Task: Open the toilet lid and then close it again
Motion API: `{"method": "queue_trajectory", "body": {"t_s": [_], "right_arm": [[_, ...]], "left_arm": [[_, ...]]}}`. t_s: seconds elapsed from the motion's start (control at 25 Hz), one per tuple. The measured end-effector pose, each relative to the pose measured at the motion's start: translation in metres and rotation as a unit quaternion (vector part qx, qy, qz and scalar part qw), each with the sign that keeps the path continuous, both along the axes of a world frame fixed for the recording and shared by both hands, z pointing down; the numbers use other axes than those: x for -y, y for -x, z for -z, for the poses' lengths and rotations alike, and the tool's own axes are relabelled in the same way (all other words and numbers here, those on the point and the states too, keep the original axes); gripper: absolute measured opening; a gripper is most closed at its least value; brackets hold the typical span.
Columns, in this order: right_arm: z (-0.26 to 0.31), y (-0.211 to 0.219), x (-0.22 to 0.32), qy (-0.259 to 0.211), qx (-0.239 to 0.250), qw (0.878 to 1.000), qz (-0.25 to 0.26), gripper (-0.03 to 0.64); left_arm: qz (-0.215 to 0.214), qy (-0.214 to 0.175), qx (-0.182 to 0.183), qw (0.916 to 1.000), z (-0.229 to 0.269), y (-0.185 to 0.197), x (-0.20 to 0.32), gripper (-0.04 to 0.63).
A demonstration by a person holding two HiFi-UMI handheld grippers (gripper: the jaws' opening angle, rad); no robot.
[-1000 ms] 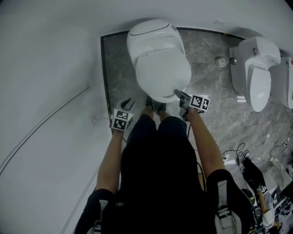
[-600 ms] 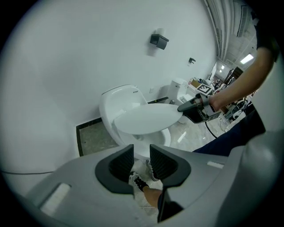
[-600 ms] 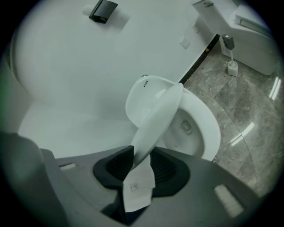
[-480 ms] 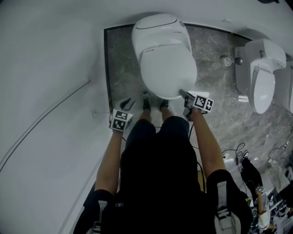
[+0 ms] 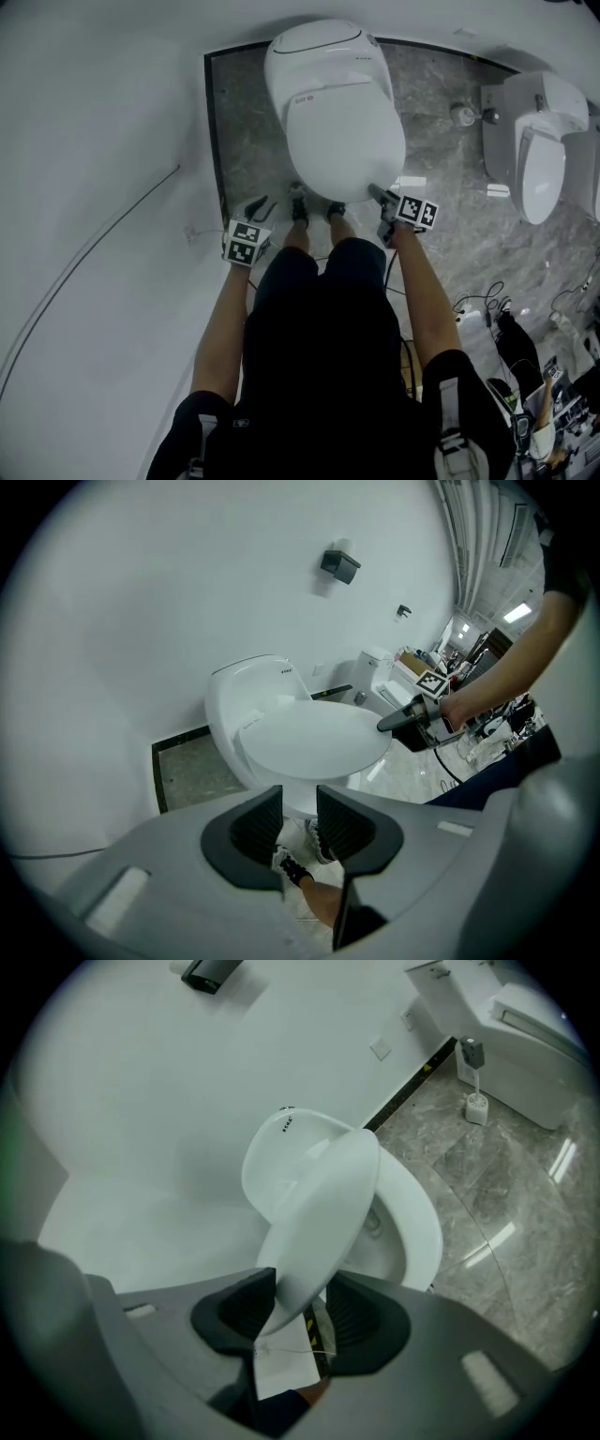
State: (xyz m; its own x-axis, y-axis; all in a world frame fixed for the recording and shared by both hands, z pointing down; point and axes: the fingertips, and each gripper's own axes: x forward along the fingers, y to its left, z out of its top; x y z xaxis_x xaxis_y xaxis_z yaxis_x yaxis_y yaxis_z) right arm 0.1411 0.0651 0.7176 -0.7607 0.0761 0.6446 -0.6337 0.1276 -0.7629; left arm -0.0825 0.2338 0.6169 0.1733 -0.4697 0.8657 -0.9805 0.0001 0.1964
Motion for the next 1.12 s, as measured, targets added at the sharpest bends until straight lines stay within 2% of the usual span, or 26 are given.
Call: {"method": "queue_trajectory", "body": {"t_s": [0.28, 0.64, 0.88, 1.12], "right_arm": [[-0.031, -0.018, -0.010, -0.005, -0.043, 0.999, 0.008, 0.233], [-0.074, -0.037, -0.021, 0.000, -0.096, 0.995, 0.005, 0.262], [-0.095, -0.045, -0.027, 0.003, -0.123, 0.992, 0.006, 0.268], [-0.115, -0.050, -0.034, 0.005, -0.134, 0.991, -0.014, 0.268]], "left_arm": [[-0.036, 0.003, -0.022, 0.9991, -0.036, -0.008, 0.018, 0.123], [-0.041, 0.005, -0.031, 0.9987, -0.068, 0.005, 0.029, 0.123], [-0.069, 0.012, -0.049, 0.9963, -0.084, -0.007, 0.031, 0.123], [-0.127, 0.010, -0.054, 0.9903, -0.091, -0.020, 0.035, 0.123]]}}
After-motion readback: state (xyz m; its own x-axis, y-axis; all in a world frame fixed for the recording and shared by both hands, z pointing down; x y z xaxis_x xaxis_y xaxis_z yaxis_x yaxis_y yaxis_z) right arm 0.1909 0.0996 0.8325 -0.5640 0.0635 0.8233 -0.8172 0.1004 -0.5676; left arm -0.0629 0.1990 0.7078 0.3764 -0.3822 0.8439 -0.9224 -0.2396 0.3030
